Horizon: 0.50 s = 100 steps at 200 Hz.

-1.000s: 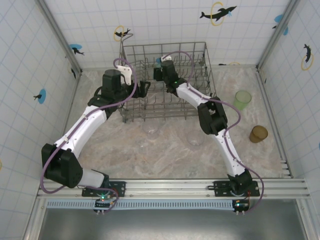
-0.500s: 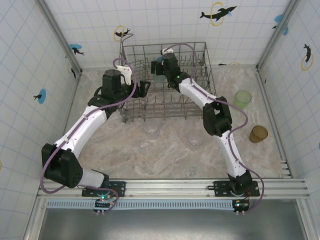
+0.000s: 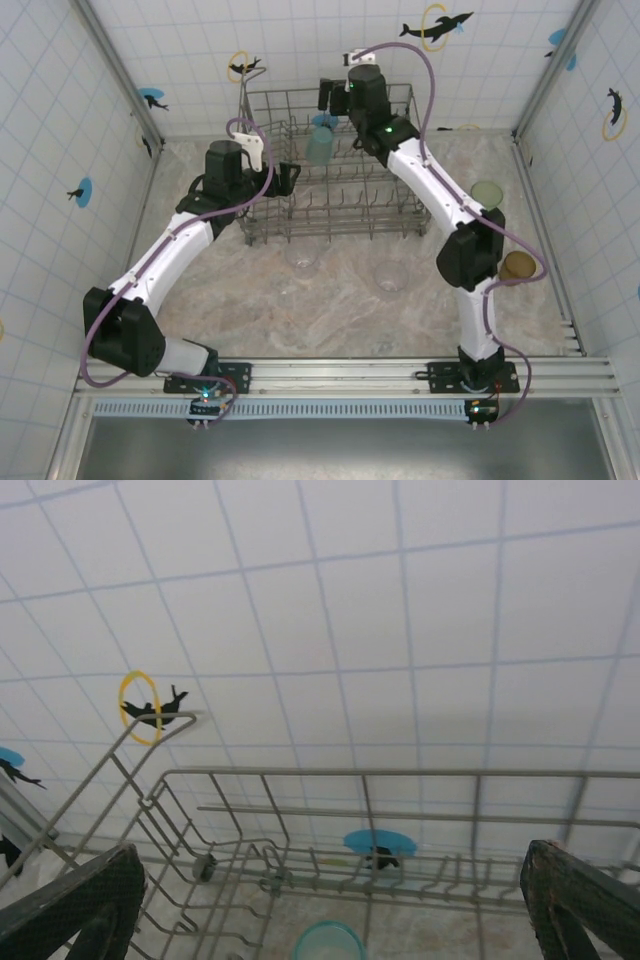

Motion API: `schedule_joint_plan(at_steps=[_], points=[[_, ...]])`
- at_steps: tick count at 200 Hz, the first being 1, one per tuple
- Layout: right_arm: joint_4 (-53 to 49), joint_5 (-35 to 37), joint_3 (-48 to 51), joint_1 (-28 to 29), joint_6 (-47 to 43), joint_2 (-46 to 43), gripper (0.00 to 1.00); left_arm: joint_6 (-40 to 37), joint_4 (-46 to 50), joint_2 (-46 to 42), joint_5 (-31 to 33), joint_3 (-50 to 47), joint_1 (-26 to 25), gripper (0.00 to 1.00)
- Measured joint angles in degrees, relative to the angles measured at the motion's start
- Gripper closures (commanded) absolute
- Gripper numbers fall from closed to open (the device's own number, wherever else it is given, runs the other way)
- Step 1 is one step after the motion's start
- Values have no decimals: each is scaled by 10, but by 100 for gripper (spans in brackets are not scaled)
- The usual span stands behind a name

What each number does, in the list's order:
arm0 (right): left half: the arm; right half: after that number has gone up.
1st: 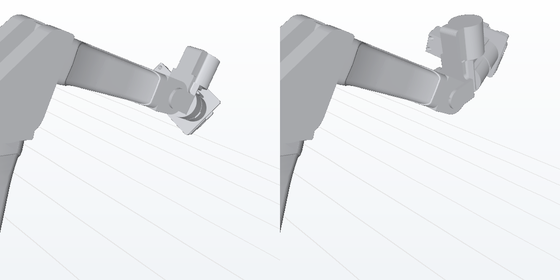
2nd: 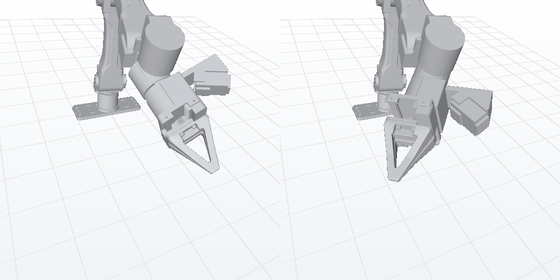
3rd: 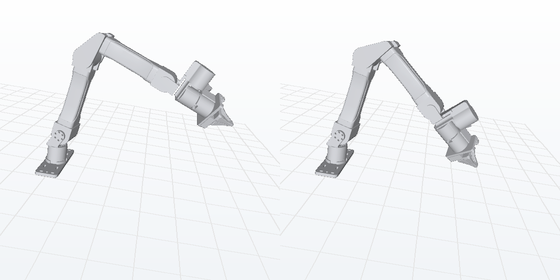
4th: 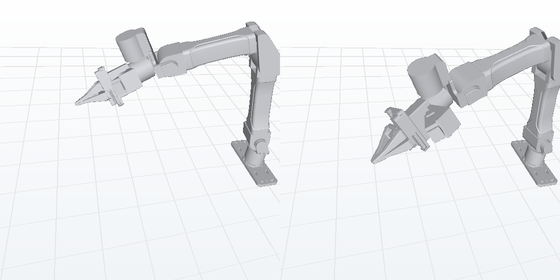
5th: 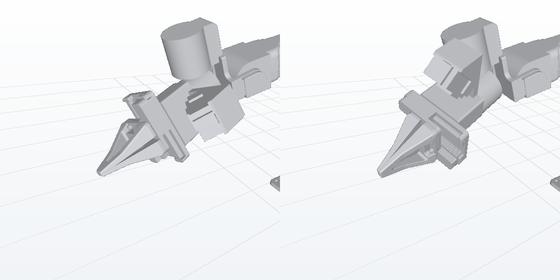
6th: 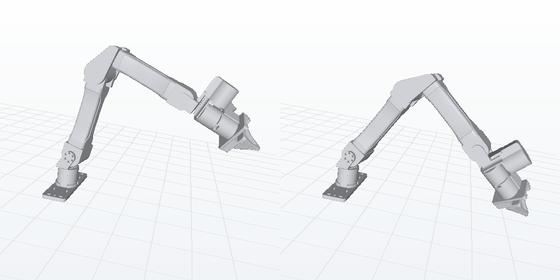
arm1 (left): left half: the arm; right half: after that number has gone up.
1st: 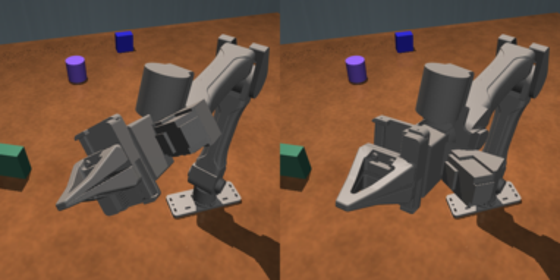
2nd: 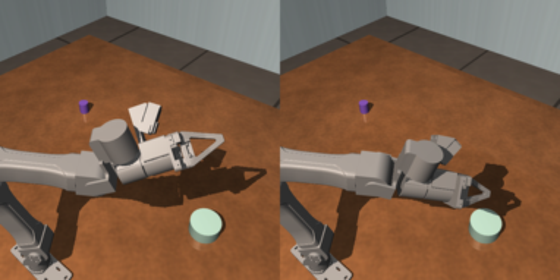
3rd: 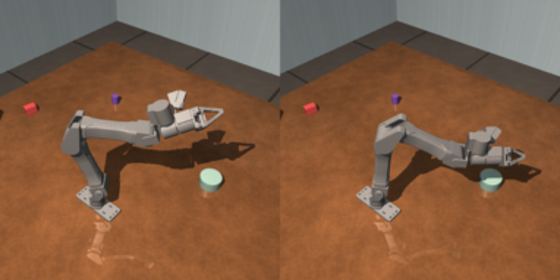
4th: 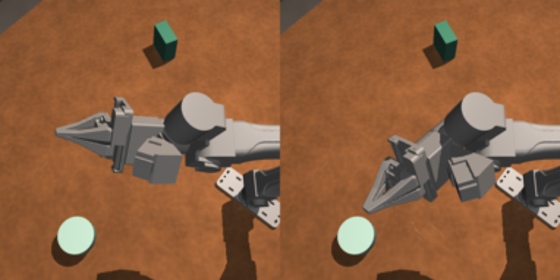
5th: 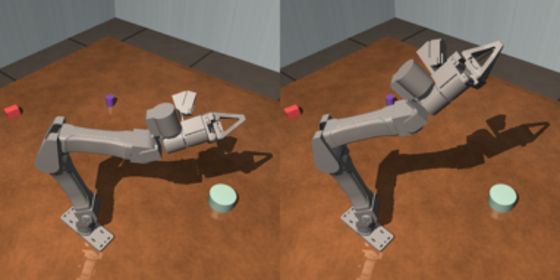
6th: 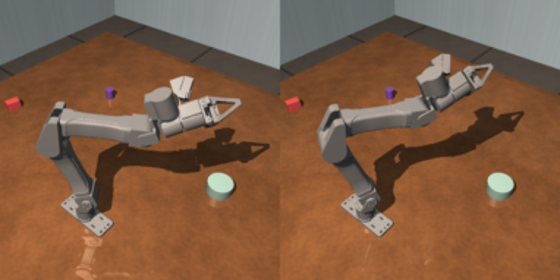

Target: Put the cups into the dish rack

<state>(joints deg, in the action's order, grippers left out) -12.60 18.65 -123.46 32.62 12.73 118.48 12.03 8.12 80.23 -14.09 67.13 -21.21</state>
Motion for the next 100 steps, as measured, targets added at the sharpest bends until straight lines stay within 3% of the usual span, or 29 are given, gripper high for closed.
schedule_joint_plan(at_steps=[50, 100], points=[[-62, 19, 140, -54, 6, -146, 0, 0, -1, -10, 6, 0, 0, 2], [-125, 11, 259, -133, 43, -236, 0, 0, -9, -10, 15, -12, 0, 2]])
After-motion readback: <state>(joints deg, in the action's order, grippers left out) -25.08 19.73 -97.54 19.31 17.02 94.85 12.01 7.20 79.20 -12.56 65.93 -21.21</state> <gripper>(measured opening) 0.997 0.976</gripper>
